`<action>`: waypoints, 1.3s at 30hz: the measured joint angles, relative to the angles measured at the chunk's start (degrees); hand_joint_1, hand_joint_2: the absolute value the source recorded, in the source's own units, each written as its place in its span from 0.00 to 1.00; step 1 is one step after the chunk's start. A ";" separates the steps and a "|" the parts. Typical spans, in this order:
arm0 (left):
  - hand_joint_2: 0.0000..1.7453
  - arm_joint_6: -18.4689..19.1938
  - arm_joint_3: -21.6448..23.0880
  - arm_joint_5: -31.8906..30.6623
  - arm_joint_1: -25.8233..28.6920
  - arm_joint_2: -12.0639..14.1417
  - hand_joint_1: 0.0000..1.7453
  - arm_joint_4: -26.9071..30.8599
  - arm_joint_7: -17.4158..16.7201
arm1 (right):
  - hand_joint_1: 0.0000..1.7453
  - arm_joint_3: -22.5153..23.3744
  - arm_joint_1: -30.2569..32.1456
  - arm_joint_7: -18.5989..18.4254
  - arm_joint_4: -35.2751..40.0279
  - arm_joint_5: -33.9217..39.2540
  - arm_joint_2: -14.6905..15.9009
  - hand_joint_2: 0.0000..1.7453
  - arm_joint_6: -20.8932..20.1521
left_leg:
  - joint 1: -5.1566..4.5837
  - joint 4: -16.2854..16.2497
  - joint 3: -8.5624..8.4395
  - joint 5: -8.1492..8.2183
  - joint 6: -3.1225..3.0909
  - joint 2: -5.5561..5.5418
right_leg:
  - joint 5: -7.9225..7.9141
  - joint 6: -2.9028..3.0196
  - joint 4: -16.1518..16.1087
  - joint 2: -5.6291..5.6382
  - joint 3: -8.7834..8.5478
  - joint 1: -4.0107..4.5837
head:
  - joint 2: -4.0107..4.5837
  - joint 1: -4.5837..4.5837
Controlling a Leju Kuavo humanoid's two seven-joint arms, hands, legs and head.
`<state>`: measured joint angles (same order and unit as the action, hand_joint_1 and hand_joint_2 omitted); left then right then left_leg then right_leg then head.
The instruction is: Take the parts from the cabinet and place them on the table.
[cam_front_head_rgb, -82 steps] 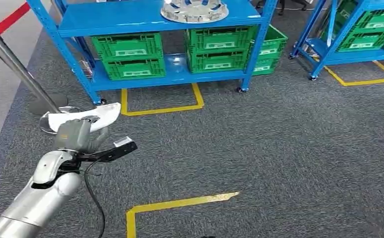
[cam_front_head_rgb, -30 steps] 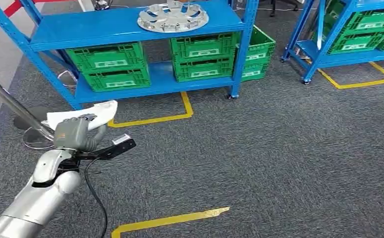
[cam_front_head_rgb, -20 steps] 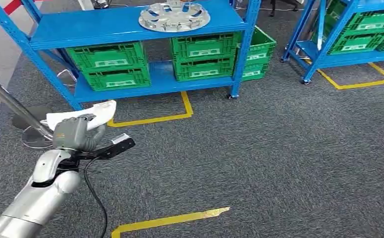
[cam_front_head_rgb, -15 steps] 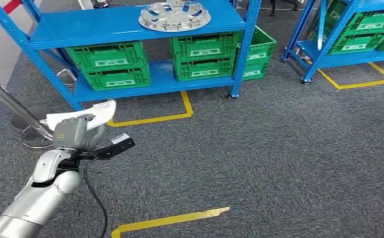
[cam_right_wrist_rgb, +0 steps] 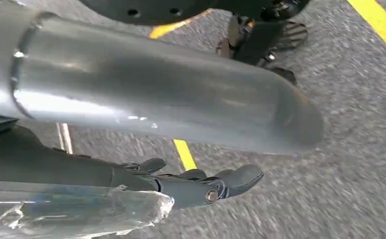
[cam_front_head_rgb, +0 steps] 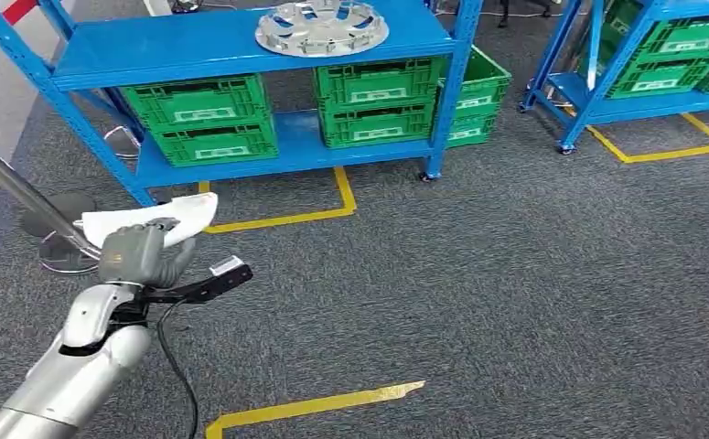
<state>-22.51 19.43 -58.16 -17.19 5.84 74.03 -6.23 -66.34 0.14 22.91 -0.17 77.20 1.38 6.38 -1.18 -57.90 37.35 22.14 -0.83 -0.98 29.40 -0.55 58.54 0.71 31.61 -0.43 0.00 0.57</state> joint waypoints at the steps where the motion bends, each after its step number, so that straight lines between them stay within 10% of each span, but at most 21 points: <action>1: 1.00 0.00 0.11 -0.09 0.34 -0.07 1.00 0.46 -0.11 | 0.00 0.00 0.00 0.22 0.02 0.00 0.13 0.00 0.09 | 0.00 0.00 0.00 0.00 0.00 0.00 | 0.01 -0.01 0.00 0.00 0.06 0.00 | 0.00 0.02; 17: 1.00 0.68 1.70 -0.72 2.85 -0.13 1.00 3.97 -0.28 | 0.00 -0.11 -0.98 2.10 0.00 0.00 0.52 0.00 0.61 | -0.07 -0.01 0.02 0.04 -0.05 0.00 | 0.05 -0.07 -0.01 -0.01 0.01 -0.08 | 0.00 0.02; 21: 1.00 0.96 1.99 -0.72 3.56 -0.04 1.00 4.89 -0.37 | 0.00 -0.28 -1.17 1.23 0.02 0.00 0.31 0.00 1.57 | 0.40 2.53 -1.53 -0.67 -1.83 -0.01 | -0.15 -1.06 -1.20 -0.14 -0.85 -0.19 | -0.02 0.00; 26: 1.00 0.98 2.40 -0.70 5.19 -0.17 1.00 5.24 -0.37 | 0.00 -1.18 -1.06 0.00 0.02 -0.17 0.24 0.00 2.45 | 0.65 3.44 -2.24 -0.95 -1.71 -0.04 | 7.90 -2.43 14.32 -0.26 6.84 -0.85 | 0.00 0.09; 28: 1.00 0.98 2.51 -0.70 5.84 -0.22 1.00 5.24 -0.37 | 0.00 -1.46 -1.03 -0.26 0.02 -0.17 0.24 0.00 2.60 | 1.06 3.04 -2.02 -0.81 -1.02 -0.42 | 5.46 -3.15 12.69 -0.27 6.37 -1.29 | 0.00 0.13; 30: 1.00 1.01 2.56 -0.72 5.91 -0.22 1.00 5.27 -0.37 | 0.00 -1.55 -1.04 -0.52 0.02 -0.18 0.24 0.00 2.62 | 1.78 1.92 -1.64 -0.37 -0.02 -1.00 | 0.43 -4.01 3.00 0.01 1.34 -1.99 | 0.00 0.15; 31: 1.00 1.01 2.56 -0.72 5.85 -0.20 1.00 5.31 -0.37 | 0.00 -1.60 -1.09 -0.72 0.02 -0.17 0.22 0.00 2.64 | 1.84 0.89 -1.22 0.03 0.66 -1.20 | 0.58 -4.55 -0.21 1.09 -0.23 -2.36 | 0.00 0.24; 33: 1.00 0.94 2.56 -0.81 5.81 -0.07 1.00 5.55 -0.46 | 0.00 -1.75 -1.03 -1.01 0.04 -0.17 -0.04 0.00 2.73 | 1.56 0.02 -0.62 0.17 1.51 -1.91 | 0.49 -2.54 0.46 0.87 -0.37 -1.94 | 0.00 0.02; 36: 1.00 0.94 2.58 -1.18 5.65 -0.02 1.00 5.64 -0.46 | 0.00 -1.94 -1.13 -0.96 0.04 -0.17 -0.09 0.00 3.30 | 1.91 0.00 -0.38 -0.12 2.12 -2.61 | 0.12 -1.23 0.82 -0.15 -0.18 -1.92 | 0.00 -0.02; 39: 1.00 0.92 2.56 -1.29 4.83 0.02 1.00 5.72 -0.46 | 0.00 -2.01 -1.29 -0.96 0.04 -0.17 -0.11 0.00 3.89 | 1.87 -8.31 3.09 5.50 2.60 0.17 | 0.03 -0.49 0.78 -1.31 -0.11 -1.58 | 0.00 -0.85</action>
<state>-21.59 21.99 -59.45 -12.36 5.86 79.76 -6.69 -68.35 -1.16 21.94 -0.13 77.02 1.27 10.27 0.68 -66.21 40.44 27.64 1.78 -0.81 29.43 -1.04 59.32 -0.60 31.50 -2.02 0.00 -0.29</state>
